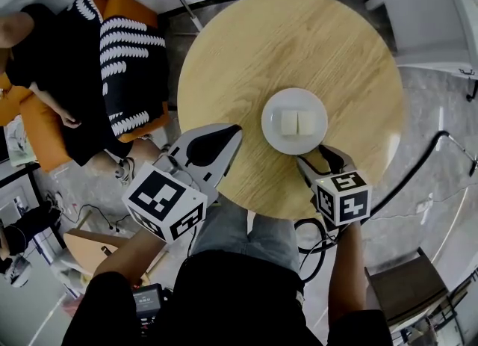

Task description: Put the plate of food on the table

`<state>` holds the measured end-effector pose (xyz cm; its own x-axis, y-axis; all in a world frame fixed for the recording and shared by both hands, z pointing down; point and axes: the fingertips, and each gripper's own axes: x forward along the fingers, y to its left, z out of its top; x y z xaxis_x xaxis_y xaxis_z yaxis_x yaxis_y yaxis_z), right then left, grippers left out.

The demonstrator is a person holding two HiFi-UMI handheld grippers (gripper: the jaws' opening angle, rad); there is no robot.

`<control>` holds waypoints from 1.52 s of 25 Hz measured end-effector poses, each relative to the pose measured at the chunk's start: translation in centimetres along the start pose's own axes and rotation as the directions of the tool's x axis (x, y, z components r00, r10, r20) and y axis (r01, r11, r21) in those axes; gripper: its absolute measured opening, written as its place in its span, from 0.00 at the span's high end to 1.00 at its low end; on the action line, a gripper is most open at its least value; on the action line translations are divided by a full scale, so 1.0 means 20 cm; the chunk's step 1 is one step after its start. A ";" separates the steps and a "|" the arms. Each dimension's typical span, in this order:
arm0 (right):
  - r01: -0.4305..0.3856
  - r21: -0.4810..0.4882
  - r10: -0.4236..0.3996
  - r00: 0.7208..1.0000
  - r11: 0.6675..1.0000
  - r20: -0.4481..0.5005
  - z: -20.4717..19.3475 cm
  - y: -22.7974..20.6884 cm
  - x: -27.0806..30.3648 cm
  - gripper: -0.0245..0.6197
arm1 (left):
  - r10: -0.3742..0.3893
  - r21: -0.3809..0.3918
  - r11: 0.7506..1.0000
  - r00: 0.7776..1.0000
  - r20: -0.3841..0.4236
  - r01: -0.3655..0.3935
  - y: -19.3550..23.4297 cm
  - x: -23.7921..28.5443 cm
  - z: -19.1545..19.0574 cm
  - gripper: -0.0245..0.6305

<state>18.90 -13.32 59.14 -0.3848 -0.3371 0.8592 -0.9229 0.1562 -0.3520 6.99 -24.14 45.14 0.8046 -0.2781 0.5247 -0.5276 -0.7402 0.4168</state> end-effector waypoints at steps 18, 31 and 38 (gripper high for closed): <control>-0.002 0.027 -0.007 0.952 1.000 0.307 0.28 0.02 -0.38 0.60 | -0.006 0.040 0.999 0.995 0.098 0.002 -0.13 -0.11 0.24 0.95; 0.102 -0.055 -0.053 0.824 0.993 0.565 0.57 0.25 -0.77 0.71 | -0.040 0.099 0.995 0.980 0.196 0.021 -0.29 -0.26 0.47 0.95; 0.140 -0.063 -0.072 0.787 0.988 0.613 0.61 0.29 -0.89 0.74 | -0.066 0.128 0.991 0.966 0.250 0.035 -0.36 -0.32 0.56 0.95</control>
<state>20.24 -17.74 37.23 -0.2460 -0.8456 0.4737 -0.9647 0.1661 -0.2044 8.61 -23.94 30.43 0.8802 -0.3726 0.2938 -0.4601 -0.8217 0.3362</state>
